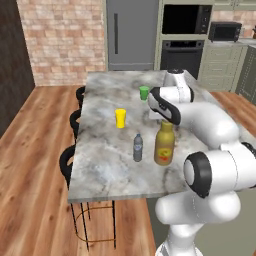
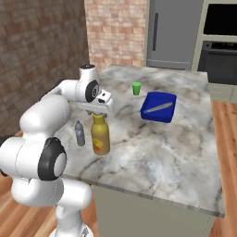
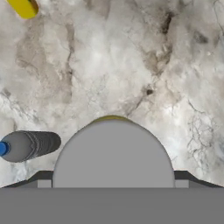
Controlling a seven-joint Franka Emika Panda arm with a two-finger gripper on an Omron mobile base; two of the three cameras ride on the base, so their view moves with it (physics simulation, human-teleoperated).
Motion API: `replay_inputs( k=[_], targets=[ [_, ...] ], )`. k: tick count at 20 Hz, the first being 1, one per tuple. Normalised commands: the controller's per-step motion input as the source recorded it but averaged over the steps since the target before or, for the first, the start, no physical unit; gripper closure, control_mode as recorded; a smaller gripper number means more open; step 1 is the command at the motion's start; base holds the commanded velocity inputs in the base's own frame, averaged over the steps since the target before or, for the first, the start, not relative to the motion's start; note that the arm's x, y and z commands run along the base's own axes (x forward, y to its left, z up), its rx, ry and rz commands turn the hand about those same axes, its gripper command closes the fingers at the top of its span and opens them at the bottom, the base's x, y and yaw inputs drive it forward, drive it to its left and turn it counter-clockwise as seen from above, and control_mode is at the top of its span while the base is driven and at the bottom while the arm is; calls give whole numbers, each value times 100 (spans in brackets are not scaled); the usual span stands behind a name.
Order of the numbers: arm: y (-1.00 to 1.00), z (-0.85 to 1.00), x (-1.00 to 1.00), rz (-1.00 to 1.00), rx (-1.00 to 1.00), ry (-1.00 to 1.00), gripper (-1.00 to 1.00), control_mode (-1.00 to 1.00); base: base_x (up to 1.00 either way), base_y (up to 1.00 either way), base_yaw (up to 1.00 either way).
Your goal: Place the drinks on the dining counter in a tight cluster.
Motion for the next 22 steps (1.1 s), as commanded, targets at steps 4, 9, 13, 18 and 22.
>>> replay_inputs(
  k=[4,9,13,18,22],
  targets=[
    [0,-13,29,0,0,-6,100,-100,0,0,0],
    [0,-1,65,0,0,-2,100,-100,0,0,0],
    [0,-13,39,0,0,-2,100,-100,0,0,0],
    [0,-32,9,0,0,-1,100,-100,0,0,0],
    [0,-40,0,0,0,0,100,-100,0,0,0]
  ],
)
